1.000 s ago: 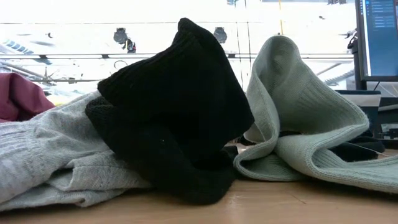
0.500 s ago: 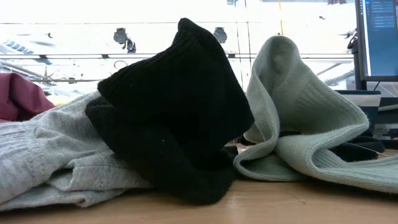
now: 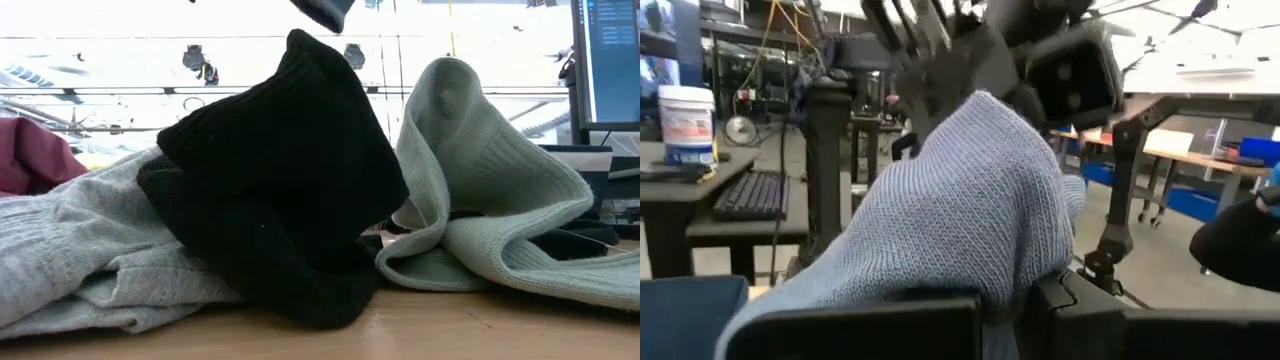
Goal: Pick & Place Cloths
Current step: Put the blue sock into the transparent bin, then put the gray sock into the transparent bin
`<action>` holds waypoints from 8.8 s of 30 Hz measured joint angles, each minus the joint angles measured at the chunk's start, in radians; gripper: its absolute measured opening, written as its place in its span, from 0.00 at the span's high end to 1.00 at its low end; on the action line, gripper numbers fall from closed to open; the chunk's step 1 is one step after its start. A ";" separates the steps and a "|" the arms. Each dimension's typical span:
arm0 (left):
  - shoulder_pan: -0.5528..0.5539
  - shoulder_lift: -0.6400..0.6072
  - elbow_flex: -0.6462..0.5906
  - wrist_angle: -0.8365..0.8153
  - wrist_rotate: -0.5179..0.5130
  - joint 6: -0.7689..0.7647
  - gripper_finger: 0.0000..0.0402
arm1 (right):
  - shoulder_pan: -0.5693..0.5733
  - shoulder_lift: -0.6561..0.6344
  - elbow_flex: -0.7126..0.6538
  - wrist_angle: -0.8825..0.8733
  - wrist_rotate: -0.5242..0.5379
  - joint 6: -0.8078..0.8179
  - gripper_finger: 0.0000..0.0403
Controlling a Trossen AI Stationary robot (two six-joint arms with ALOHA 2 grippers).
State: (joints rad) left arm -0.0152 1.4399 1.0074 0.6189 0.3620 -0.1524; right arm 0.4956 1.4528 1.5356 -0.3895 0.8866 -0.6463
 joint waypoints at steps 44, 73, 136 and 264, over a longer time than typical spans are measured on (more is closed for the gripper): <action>0.299 -0.347 0.000 -0.833 -1.003 0.199 0.97 | 0.202 -0.003 0.001 -0.781 -0.264 0.941 0.61; 0.550 -0.346 0.000 -1.444 -0.855 -0.156 0.97 | 0.200 -0.005 -0.104 -0.759 -0.261 0.953 0.61; 0.645 -0.183 0.000 -1.543 -0.347 -0.218 0.41 | 0.200 -0.003 -0.122 -0.736 -0.263 1.001 0.61; -0.035 -0.333 0.001 -1.069 -0.334 0.042 0.40 | -0.001 0.004 -0.302 0.274 -0.411 0.406 1.00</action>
State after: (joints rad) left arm -0.0503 1.1068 1.0084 -0.4501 0.0277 -0.1104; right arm 0.4950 1.4569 1.2334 -0.1150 0.4755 -0.2407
